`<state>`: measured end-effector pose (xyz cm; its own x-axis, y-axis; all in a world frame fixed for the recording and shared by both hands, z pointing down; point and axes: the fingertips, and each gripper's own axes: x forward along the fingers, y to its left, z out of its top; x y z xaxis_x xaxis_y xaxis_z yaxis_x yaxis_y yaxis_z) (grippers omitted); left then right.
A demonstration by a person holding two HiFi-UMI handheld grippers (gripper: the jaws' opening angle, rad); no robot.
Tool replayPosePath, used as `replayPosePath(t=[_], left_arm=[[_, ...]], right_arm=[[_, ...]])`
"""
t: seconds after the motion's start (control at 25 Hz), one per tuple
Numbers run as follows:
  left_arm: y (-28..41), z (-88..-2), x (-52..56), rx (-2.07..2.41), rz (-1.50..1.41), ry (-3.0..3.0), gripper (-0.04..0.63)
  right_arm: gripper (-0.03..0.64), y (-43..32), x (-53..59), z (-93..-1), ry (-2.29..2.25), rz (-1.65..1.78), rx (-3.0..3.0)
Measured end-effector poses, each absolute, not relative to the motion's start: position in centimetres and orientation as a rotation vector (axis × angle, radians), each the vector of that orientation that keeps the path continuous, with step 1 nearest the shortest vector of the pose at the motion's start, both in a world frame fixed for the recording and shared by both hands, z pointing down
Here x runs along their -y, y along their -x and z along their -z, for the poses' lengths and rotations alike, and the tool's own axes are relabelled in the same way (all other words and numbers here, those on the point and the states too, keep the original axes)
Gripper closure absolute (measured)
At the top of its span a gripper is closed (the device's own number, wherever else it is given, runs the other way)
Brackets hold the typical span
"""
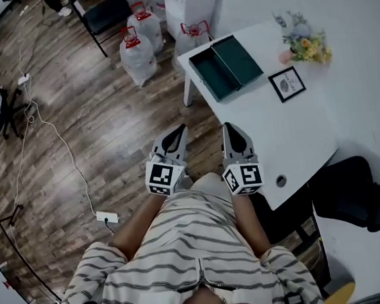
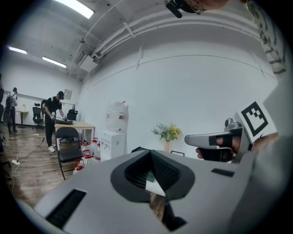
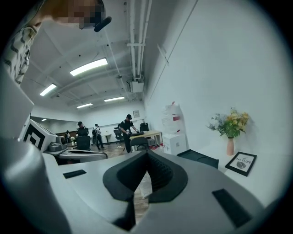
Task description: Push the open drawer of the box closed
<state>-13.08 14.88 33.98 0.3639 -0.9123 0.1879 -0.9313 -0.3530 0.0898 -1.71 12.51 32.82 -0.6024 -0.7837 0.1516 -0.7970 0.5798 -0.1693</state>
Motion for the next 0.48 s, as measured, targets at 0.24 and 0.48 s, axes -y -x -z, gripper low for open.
replayPosePath(t=[0.24, 0.48], left_arm=[[12.5, -35.6, -11.4, 1.612, -0.194, -2.449, 0.594], [11.3, -37.3, -7.2, 1.594, -0.244, -2.439, 0.594]], right_arm=[[0.607, 0.7, -9.2, -34.5, -1.428, -0.381, 2.676], [0.607, -0.4, -5.1, -37.0, -1.435, -0.455, 2.646]])
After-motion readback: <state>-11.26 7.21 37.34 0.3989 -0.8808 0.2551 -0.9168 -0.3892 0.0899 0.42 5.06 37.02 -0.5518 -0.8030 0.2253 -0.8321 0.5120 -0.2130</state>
